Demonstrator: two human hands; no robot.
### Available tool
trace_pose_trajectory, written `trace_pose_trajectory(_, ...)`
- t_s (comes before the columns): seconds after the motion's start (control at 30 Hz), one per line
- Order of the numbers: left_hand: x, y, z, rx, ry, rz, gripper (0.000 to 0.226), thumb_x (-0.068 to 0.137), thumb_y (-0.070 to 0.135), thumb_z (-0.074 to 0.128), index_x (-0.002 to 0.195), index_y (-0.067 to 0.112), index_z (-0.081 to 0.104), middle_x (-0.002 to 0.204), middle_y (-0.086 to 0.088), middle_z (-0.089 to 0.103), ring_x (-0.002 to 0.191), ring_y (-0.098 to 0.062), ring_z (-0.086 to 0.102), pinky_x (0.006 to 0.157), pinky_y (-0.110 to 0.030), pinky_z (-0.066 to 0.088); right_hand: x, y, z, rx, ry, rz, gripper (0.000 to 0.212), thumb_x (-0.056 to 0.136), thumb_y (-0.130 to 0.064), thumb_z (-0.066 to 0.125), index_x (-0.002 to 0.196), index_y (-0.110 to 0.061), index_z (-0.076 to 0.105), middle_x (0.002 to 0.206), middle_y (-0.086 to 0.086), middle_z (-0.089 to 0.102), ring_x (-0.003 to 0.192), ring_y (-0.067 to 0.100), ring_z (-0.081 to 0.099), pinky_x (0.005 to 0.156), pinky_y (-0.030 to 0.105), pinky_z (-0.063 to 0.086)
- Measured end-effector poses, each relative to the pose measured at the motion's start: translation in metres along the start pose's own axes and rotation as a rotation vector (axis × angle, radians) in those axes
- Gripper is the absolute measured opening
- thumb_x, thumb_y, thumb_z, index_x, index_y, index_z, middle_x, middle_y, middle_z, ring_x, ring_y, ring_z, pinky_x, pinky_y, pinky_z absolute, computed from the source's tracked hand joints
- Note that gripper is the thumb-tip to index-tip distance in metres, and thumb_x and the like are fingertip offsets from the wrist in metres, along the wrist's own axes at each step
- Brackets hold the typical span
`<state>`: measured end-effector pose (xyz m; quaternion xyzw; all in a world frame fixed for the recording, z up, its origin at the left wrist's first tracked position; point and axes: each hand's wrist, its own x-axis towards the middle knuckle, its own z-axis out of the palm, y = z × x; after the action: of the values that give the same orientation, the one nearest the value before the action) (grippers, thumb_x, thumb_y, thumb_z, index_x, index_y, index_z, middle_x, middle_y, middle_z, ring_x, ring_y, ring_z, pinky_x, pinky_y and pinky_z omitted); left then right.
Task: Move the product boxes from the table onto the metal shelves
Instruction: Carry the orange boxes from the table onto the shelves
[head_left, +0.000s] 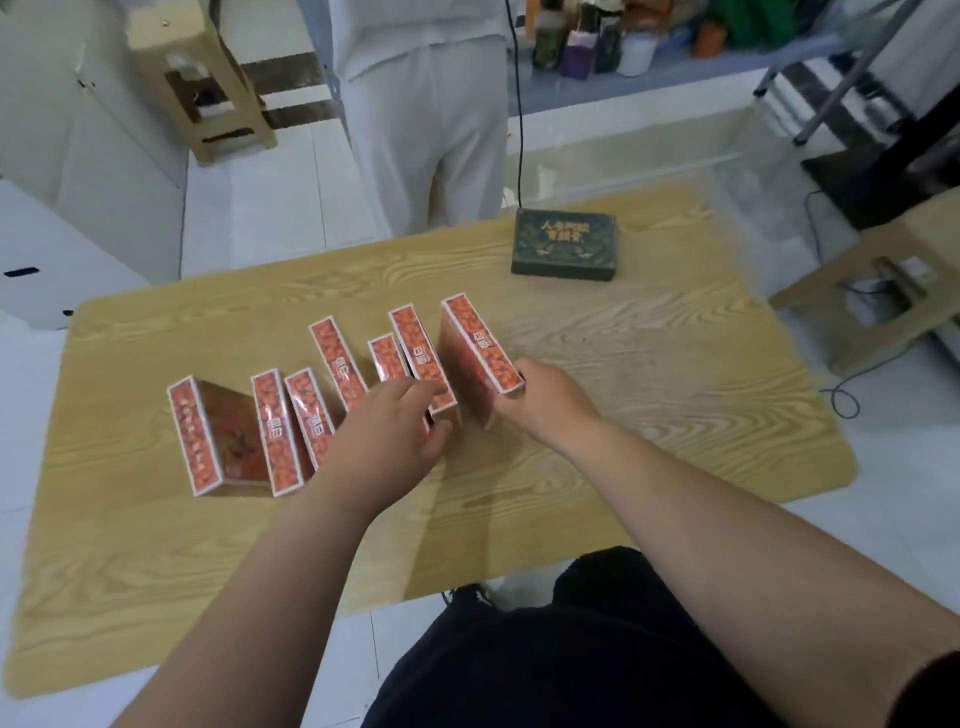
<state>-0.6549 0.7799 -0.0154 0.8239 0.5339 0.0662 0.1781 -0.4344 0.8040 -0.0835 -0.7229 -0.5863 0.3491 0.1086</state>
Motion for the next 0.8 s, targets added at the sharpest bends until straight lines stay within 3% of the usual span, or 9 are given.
trace_pose_trajectory(0.1,0.039,0.003,0.000,-0.011,0.001,0.009,0.044,0.091,0.040,0.051,0.126,0.016,0.062,0.119,-0.010,0.063,0.110,-0.034,0.059,0.095,-0.043,0.048,0.004,0.041,-0.026,0.091,0.087,0.050,0.030,0.082,-0.044,0.070,0.104,-0.022,0.069,0.093,-0.002,0.072,0.087,0.022,0.065,0.065,0.030,0.044)
trace_pose_trajectory(0.3,0.117,0.045,0.025,0.003,-0.090,0.002,0.046,0.091,0.035,0.058,0.133,0.016,0.057,0.130,-0.011,0.058,0.120,-0.036,0.053,0.102,-0.042,0.041,0.018,0.128,-0.097,0.242,0.233,0.144,0.012,0.079,-0.027,0.072,0.089,-0.026,0.064,0.079,-0.008,0.062,0.080,0.019,0.060,0.061,0.029,0.035)
trace_pose_trajectory(0.4,0.165,0.072,0.049,0.045,-0.186,-0.039,0.052,0.095,0.038,0.056,0.143,0.021,0.046,0.141,-0.007,0.049,0.130,-0.030,0.045,0.105,-0.041,0.039,0.028,0.164,-0.135,0.318,0.294,0.117,0.022,0.070,-0.029,0.062,0.091,-0.024,0.064,0.085,-0.005,0.063,0.085,0.019,0.061,0.068,0.026,0.043)
trace_pose_trajectory(0.47,0.198,0.086,0.067,0.050,-0.238,-0.070,0.059,0.095,0.037,0.056,0.149,0.020,0.038,0.148,-0.008,0.042,0.135,-0.030,0.039,0.109,-0.043,0.038,0.038,0.186,-0.159,0.298,0.313,0.078,0.034,0.069,-0.028,0.058,0.100,-0.016,0.067,0.093,-0.001,0.061,0.089,0.018,0.056,0.072,0.027,0.038)
trace_pose_trajectory(0.6,0.264,0.108,0.104,0.116,-0.327,-0.136,0.079,0.093,0.037,0.057,0.158,0.020,0.016,0.162,-0.009,0.018,0.148,-0.031,0.019,0.118,-0.044,0.027,0.061,0.222,-0.190,0.307,0.251,0.086,0.031,0.077,-0.023,0.062,0.108,-0.016,0.065,0.100,-0.002,0.060,0.095,0.016,0.056,0.068,0.021,0.037)
trace_pose_trajectory(0.7,0.306,0.121,0.125,0.217,-0.377,-0.173,0.091,0.092,0.040,0.058,0.159,0.028,-0.003,0.167,-0.005,-0.005,0.152,-0.033,0.000,0.122,-0.050,0.016,0.072,0.243,-0.195,0.359,0.167,0.084,0.033,0.082,-0.022,0.071,0.112,-0.027,0.061,0.109,-0.005,0.062,0.101,0.013,0.060,0.076,0.024,0.045)
trace_pose_trajectory(0.8,0.340,0.129,0.140,0.271,-0.406,-0.214,0.096,0.092,0.042,0.059,0.157,0.033,-0.011,0.166,-0.003,-0.015,0.152,-0.034,-0.008,0.122,-0.056,0.008,0.075,0.256,-0.191,0.394,0.093,0.080,0.046,0.079,-0.029,0.084,0.115,-0.033,0.055,0.110,-0.012,0.063,0.099,0.003,0.061,0.082,0.021,0.048)
